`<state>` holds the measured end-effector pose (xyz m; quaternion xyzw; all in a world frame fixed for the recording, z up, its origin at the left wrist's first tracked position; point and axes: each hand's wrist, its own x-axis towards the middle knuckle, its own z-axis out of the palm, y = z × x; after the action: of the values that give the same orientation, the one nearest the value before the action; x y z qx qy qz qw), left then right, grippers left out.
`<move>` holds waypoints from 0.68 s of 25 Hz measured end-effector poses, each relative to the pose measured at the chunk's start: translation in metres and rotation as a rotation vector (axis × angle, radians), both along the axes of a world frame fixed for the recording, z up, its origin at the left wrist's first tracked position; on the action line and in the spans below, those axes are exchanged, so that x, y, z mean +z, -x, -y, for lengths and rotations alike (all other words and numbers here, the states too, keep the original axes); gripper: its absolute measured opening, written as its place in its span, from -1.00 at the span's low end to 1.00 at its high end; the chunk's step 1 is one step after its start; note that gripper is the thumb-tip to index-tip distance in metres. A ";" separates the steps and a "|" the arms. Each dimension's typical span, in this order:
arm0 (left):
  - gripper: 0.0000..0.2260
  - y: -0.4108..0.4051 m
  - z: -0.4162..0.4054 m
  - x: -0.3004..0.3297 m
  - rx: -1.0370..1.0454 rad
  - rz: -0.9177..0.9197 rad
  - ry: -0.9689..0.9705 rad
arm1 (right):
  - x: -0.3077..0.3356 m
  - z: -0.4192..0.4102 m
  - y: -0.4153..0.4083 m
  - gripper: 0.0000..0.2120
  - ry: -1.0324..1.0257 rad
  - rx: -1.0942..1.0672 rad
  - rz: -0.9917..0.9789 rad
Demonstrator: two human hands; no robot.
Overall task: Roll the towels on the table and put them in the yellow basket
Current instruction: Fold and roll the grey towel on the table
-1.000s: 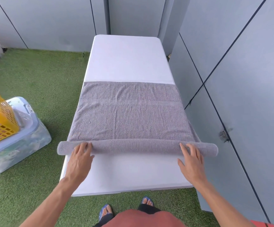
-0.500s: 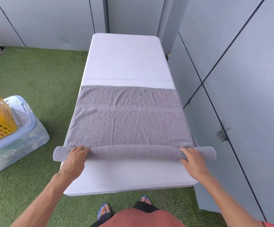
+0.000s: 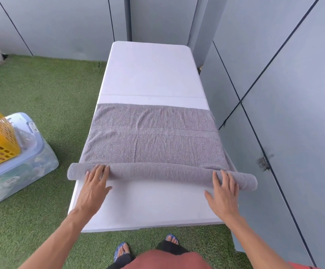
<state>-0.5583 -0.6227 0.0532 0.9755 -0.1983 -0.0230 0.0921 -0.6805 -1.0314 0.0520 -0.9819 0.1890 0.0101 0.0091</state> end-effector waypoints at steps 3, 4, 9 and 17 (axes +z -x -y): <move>-0.41 -0.022 0.000 0.006 -0.015 -0.014 -0.036 | 0.003 0.007 -0.026 -0.39 -0.017 -0.025 -0.082; -0.49 -0.029 0.001 0.011 -0.005 -0.022 -0.021 | 0.006 0.009 -0.033 -0.45 -0.022 -0.037 -0.087; -0.65 -0.012 -0.021 0.024 0.091 -0.126 0.011 | 0.011 -0.003 -0.002 -0.48 -0.083 0.055 -0.040; -0.61 -0.025 -0.020 0.031 0.147 -0.193 -0.012 | 0.045 0.021 -0.024 -0.44 -0.421 -0.142 -0.175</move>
<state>-0.5336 -0.6027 0.0840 0.9812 -0.1162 -0.1110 0.1065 -0.6563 -1.0520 0.0969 -0.9380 0.2512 0.1338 0.1978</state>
